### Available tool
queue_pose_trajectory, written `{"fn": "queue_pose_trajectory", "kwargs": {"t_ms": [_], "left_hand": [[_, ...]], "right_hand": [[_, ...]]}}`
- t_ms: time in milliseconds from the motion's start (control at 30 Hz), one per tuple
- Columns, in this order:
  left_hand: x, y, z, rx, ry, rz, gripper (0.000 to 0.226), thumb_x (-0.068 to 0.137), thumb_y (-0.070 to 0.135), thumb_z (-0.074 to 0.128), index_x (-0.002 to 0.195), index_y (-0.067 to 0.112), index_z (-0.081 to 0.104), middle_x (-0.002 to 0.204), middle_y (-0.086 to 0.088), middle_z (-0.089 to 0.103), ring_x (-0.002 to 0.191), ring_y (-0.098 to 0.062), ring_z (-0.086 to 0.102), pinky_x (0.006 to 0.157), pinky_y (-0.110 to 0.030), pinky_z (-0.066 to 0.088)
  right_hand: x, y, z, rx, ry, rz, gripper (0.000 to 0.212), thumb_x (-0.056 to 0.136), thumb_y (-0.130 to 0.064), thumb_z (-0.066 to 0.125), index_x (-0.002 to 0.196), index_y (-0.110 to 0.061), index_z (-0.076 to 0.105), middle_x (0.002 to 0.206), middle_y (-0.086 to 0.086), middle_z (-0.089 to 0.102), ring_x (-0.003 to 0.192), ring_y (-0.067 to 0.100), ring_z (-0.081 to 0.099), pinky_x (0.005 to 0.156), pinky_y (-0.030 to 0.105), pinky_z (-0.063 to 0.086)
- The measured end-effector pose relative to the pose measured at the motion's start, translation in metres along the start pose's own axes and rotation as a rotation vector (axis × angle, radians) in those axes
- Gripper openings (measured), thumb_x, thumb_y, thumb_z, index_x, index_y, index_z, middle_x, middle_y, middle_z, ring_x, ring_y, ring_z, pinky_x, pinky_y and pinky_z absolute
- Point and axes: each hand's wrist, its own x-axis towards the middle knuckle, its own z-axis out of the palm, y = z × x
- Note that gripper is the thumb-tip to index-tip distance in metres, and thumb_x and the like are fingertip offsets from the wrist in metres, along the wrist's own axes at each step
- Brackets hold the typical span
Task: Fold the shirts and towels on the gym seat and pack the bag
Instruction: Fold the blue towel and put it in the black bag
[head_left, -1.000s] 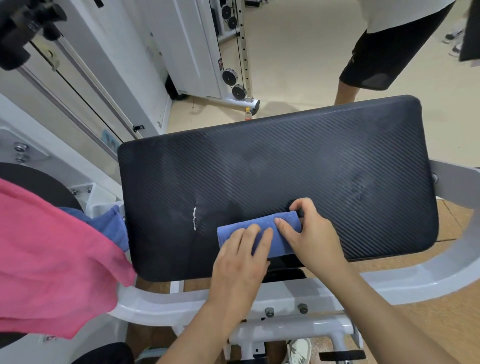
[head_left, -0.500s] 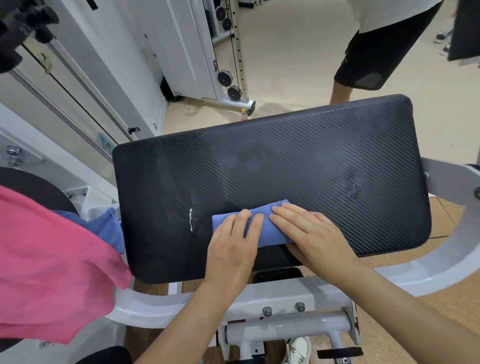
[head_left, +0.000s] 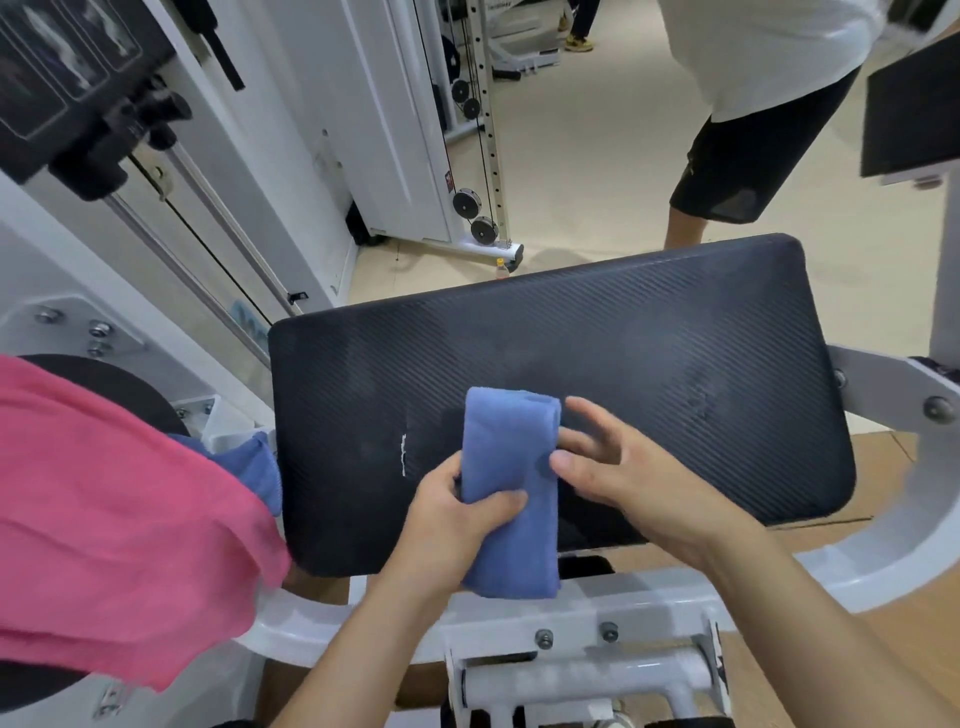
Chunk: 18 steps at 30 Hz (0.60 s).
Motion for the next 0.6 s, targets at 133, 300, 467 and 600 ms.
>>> {"fn": "queue_pose_trajectory", "kwargs": {"t_ms": [133,300,467,600], "left_hand": [[-0.036,-0.018,0.004,-0.274,0.087,-0.004,0.069,0.056,0.031,0.081,0.117,0.011,0.058,0.105,-0.009,0.073,0.097,-0.028,0.07,0.08,-0.041,0.057],[-0.075,-0.021,-0.013,-0.227,0.118,0.155,0.079,0.052,0.032,0.083,0.123,0.016,0.054,0.112,-0.003,0.07,0.102,-0.016,0.068,0.074,-0.027,0.056],[-0.103,-0.006,-0.058,0.097,0.104,0.35,0.074,0.051,0.024,0.086,0.118,0.034,0.057,0.11,0.016,0.069,0.103,0.0,0.065,0.079,-0.016,0.051],[-0.134,0.002,-0.069,0.446,0.049,0.485,0.048,0.056,0.052,0.08,0.098,0.038,0.064,0.097,0.01,0.067,0.091,-0.006,0.064,0.078,-0.022,0.052]], "right_hand": [[-0.024,0.001,0.046,-0.048,0.072,-0.118,0.03,0.088,-0.014,0.07,0.116,-0.022,0.065,0.103,0.004,0.074,0.098,0.023,0.07,0.09,0.046,0.055],[-0.052,0.008,0.079,-0.277,0.163,-0.303,0.036,0.082,-0.008,0.073,0.102,-0.036,0.065,0.095,-0.008,0.072,0.085,0.012,0.068,0.075,0.029,0.056],[-0.082,0.009,0.104,-0.48,0.058,-0.401,0.034,0.084,-0.011,0.073,0.111,-0.03,0.066,0.102,-0.014,0.071,0.088,0.006,0.067,0.077,0.023,0.054],[-0.105,0.014,0.127,-0.738,0.099,-0.503,0.034,0.084,-0.026,0.07,0.116,-0.035,0.064,0.103,-0.016,0.067,0.095,0.005,0.063,0.079,0.023,0.05]]}}
